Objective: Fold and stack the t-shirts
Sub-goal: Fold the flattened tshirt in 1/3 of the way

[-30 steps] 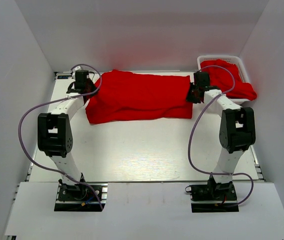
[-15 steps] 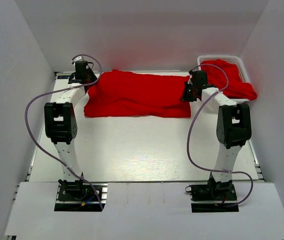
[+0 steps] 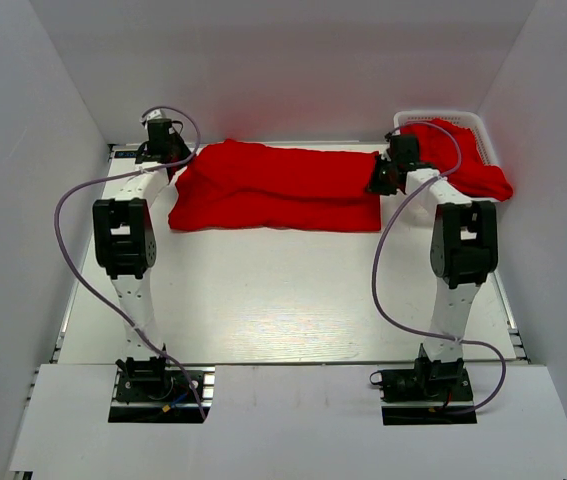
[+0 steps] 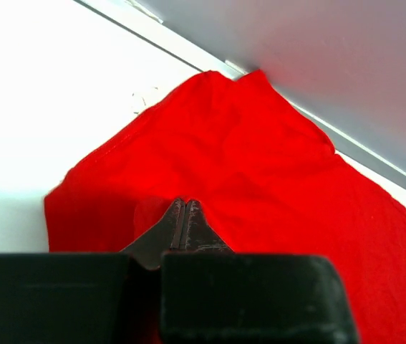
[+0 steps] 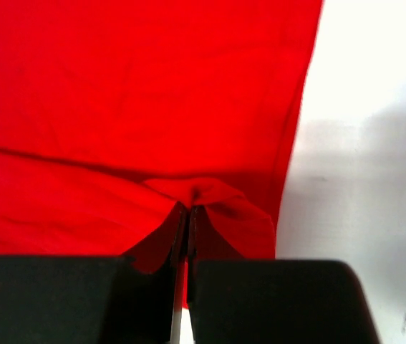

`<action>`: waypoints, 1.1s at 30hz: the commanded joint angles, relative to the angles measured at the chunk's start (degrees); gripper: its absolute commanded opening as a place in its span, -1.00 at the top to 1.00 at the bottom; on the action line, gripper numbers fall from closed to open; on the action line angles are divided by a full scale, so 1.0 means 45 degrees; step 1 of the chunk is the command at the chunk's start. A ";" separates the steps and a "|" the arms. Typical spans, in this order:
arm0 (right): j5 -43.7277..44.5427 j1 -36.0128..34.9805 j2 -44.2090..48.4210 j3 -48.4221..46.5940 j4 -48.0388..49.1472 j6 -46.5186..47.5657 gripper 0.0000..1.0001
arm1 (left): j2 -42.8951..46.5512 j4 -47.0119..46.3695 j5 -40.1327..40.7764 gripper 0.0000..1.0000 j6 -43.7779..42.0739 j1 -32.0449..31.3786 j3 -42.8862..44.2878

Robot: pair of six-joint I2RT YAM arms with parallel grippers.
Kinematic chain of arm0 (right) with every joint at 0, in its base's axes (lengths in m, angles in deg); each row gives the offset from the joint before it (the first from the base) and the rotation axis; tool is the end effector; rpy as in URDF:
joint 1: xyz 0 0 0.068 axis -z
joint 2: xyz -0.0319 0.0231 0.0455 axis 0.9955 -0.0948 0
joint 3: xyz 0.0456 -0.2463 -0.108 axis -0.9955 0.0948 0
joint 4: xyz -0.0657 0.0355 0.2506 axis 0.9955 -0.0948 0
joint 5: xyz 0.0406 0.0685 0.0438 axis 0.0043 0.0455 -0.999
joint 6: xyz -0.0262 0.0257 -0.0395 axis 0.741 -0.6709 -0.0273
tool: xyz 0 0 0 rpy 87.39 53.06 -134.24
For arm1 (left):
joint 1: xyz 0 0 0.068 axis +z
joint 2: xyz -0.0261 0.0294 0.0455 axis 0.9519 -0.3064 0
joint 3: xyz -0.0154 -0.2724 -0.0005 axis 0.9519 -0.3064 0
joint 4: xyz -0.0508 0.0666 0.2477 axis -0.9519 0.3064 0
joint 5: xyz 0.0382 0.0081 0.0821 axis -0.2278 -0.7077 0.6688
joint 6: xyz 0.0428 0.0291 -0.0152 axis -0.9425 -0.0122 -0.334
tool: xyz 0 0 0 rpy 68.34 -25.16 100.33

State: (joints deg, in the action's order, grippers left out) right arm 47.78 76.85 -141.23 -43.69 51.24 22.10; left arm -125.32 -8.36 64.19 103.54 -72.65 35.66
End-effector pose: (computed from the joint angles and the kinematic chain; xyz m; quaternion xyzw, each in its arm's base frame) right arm 0.4592 0.0657 0.2112 0.0549 0.9169 0.1267 0.3744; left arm 0.5118 -0.0039 0.2227 -0.2390 0.8469 -0.1245 0.4585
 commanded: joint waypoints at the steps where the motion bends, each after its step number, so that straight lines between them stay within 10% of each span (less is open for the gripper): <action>1: -0.0405 0.0072 -0.0485 -0.0892 0.0413 0.0183 1.00 | -0.0260 -0.0207 -0.0412 1.00 0.0005 0.0070 0.0574; 4: -0.0190 0.0130 -0.0876 -0.1379 0.0277 0.0183 0.87 | -0.0788 -0.0207 -0.0528 1.00 0.0005 0.0070 0.1062; 5: -0.0112 0.0130 -0.0935 -0.1594 0.0238 0.0183 0.70 | -0.0925 -0.0071 -0.0761 0.72 0.0005 0.0070 0.1199; 6: 0.0082 0.0169 -0.1110 -0.1693 0.0122 0.0183 0.55 | -0.1197 0.0046 -0.0763 -0.25 0.0005 0.0070 0.1568; 9: 0.0103 0.0150 -0.1326 -0.2552 -0.0539 0.0416 -0.58 | -0.1317 0.0843 -0.0763 -0.99 -0.0286 0.0070 0.2387; 10: 0.0103 0.0150 -0.1307 -0.2708 -0.0679 0.0475 -0.81 | -0.1317 0.1061 -0.0763 -1.00 -0.0404 0.0070 0.2527; 23: -0.0931 -0.0455 0.1740 0.1428 -0.0095 0.1003 -0.81 | 0.4092 0.0383 -0.0781 -1.00 -0.1186 0.0187 -0.4437; 33: -0.1850 -0.0456 0.0219 0.1469 0.0237 0.0457 -0.81 | 0.1965 0.0496 -0.2168 -1.00 -0.1051 0.0031 -0.4521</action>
State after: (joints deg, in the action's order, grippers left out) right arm 41.40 74.43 -138.04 -37.11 50.46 25.25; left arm -115.23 -6.96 57.59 98.60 -72.71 15.34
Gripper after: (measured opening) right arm 0.904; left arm 0.994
